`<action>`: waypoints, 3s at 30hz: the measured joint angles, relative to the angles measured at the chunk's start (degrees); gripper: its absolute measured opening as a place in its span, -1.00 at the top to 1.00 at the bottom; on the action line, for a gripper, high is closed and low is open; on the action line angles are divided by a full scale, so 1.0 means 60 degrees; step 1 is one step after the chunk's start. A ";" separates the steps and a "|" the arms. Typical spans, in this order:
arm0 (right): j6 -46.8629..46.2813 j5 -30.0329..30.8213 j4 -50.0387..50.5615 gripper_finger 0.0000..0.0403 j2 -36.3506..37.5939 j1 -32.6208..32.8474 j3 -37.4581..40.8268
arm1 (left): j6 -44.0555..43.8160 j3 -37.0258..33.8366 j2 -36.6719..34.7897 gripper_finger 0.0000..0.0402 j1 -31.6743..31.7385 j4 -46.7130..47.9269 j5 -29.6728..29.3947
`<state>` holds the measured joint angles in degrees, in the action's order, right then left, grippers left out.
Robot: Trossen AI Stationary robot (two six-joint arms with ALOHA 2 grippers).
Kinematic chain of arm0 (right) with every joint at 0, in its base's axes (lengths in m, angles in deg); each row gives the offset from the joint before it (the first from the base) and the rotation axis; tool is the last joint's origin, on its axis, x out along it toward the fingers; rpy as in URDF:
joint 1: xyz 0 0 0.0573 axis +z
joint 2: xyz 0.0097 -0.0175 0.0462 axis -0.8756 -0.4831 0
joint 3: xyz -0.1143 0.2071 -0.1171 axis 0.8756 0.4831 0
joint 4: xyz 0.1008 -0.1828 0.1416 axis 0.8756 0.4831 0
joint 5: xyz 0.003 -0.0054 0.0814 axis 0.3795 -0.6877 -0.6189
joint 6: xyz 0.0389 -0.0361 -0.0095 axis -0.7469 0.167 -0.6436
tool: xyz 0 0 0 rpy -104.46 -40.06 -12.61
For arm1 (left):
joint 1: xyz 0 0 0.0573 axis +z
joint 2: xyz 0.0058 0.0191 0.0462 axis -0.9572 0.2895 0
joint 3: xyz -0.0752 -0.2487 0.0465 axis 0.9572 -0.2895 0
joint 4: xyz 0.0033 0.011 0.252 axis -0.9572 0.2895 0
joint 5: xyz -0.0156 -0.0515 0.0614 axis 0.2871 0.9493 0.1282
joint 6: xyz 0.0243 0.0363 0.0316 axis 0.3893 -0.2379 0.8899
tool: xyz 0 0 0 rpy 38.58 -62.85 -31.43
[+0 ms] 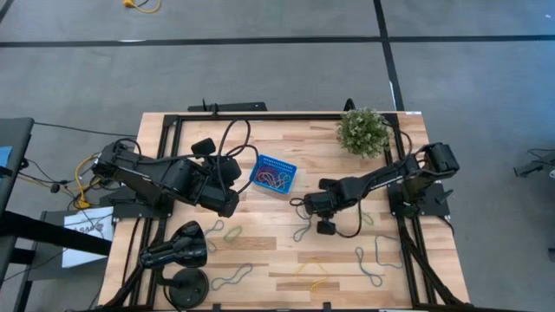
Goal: Pick and place items into bin
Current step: Put the yellow rubber band into the blue bin
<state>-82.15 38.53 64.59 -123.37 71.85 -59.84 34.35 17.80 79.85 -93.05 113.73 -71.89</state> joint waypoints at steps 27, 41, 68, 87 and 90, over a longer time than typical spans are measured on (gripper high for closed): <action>0.1556 0.3965 -0.2735 1.00 0.1675 -0.0046 -0.1215 | -0.0153 -0.0605 -0.0017 0.56 0.0025 -0.0125 -0.0509; 0.2721 0.4918 -0.5061 1.00 0.1602 -0.0776 -0.1224 | -0.0062 -0.0605 -0.0025 0.56 0.0025 -0.0146 -0.0444; 0.1981 0.4046 -0.6059 0.98 -0.1246 -0.1358 -0.1222 | -0.0230 -0.0605 -0.0025 0.56 0.0022 -0.0168 -0.0448; 0.2122 0.3929 -0.5393 0.13 -0.0749 -0.1193 -0.1320 | -0.0357 -0.0605 -0.0025 0.56 0.0022 -0.0168 -0.0448; 0.2280 0.3898 -0.3918 0.05 -0.0011 -0.0645 -0.1660 | -0.0361 -0.0605 -0.0025 0.56 0.0022 -0.0164 -0.0480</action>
<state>-68.47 61.91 41.08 -123.44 67.98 -69.80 32.19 14.17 79.70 -92.92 112.74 -74.77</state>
